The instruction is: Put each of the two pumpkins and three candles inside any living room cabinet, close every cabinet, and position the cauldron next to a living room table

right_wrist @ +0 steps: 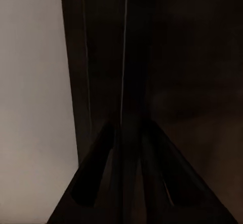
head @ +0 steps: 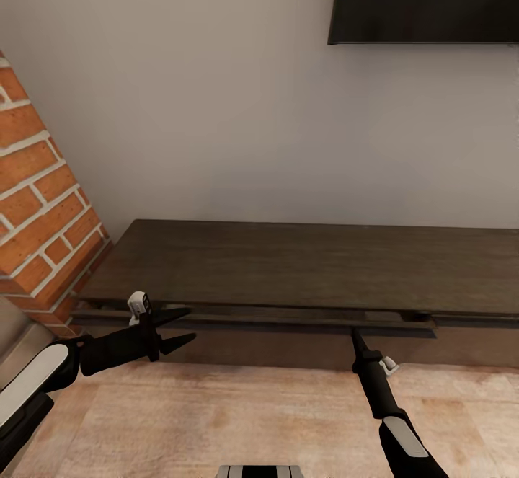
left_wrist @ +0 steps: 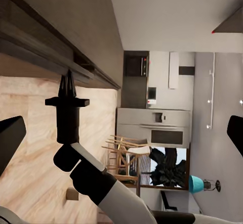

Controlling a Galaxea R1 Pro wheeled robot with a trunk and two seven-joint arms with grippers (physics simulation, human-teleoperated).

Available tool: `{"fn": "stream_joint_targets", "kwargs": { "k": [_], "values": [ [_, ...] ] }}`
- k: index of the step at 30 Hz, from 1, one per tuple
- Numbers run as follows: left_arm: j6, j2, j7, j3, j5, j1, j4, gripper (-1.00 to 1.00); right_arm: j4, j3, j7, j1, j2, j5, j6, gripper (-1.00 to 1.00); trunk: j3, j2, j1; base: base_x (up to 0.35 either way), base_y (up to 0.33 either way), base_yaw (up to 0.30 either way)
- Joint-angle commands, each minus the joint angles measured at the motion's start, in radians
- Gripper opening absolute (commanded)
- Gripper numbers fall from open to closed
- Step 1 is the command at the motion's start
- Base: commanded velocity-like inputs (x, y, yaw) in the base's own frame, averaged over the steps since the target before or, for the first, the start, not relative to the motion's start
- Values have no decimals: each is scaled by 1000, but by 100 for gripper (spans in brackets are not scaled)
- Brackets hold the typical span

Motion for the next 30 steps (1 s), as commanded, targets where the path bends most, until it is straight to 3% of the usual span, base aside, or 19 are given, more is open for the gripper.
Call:
{"fn": "stream_joint_targets", "kwargs": {
  "k": [1, 7, 30],
  "values": [
    [0, 1, -10, -2, -8, -1, 1, 100, -1, -3, 8, -1, 0, -19, 19, -100, -1, 0, 0, -17, 0, 0],
    [0, 1, -10, -2, -8, -1, 1, 100, -1, -3, 7, -1, 0, -19, 19, -100, -1, 0, 0, -73, 0, 0],
    [0, 1, -10, -2, -8, -1, 1, 100, -1, -3, 9, -1, 0, -20, 19, -100, -1, 0, 0, -224, 50, 0]
  ]
}}
